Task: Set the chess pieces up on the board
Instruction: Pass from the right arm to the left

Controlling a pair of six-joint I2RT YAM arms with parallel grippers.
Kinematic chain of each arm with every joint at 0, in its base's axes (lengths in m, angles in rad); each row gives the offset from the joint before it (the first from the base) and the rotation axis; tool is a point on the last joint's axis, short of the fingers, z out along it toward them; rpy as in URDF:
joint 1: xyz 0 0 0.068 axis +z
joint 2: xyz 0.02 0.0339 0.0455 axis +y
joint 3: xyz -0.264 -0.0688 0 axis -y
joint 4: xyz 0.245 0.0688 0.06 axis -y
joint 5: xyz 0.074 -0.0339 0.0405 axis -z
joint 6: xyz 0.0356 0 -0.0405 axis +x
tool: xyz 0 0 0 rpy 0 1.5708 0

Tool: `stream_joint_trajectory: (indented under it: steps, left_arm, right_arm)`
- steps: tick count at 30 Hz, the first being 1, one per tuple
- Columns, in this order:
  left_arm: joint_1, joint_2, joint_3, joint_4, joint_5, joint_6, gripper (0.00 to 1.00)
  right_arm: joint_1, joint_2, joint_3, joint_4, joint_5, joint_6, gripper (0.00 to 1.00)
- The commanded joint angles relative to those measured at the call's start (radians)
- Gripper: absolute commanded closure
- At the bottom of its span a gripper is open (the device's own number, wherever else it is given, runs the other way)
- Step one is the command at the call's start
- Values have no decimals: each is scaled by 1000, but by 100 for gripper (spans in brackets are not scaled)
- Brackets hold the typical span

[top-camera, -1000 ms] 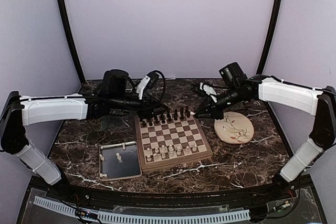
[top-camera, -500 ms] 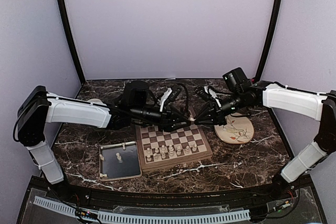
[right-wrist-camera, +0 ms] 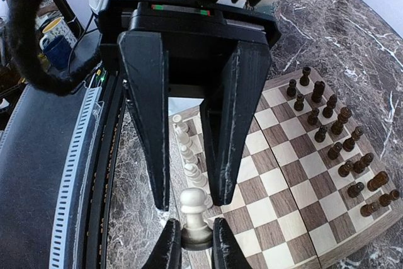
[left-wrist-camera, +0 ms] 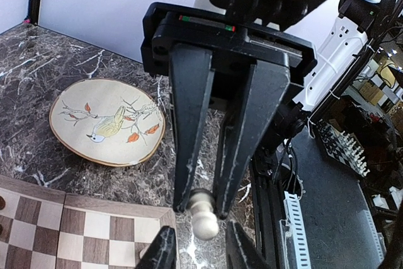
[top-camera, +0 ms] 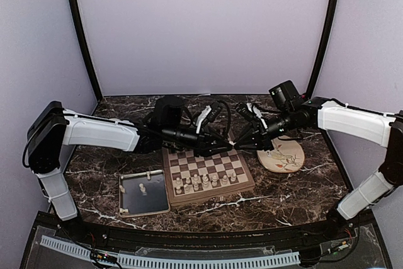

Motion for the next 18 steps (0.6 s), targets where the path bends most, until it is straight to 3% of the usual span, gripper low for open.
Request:
stream_joint_trajectory:
  steps: [1, 10, 18]
  left_arm:
    - [-2, -5, 30, 5, 29, 5, 72]
    - [-2, 2, 40, 20, 64, -9, 67]
    - [-2, 12, 47, 27, 90, -19, 74]
  right_arm:
    - [-3, -20, -12, 15, -21, -8, 85]
    - [-2, -12, -12, 13, -16, -8, 84]
    - [-2, -7, -11, 12, -16, -7, 83]
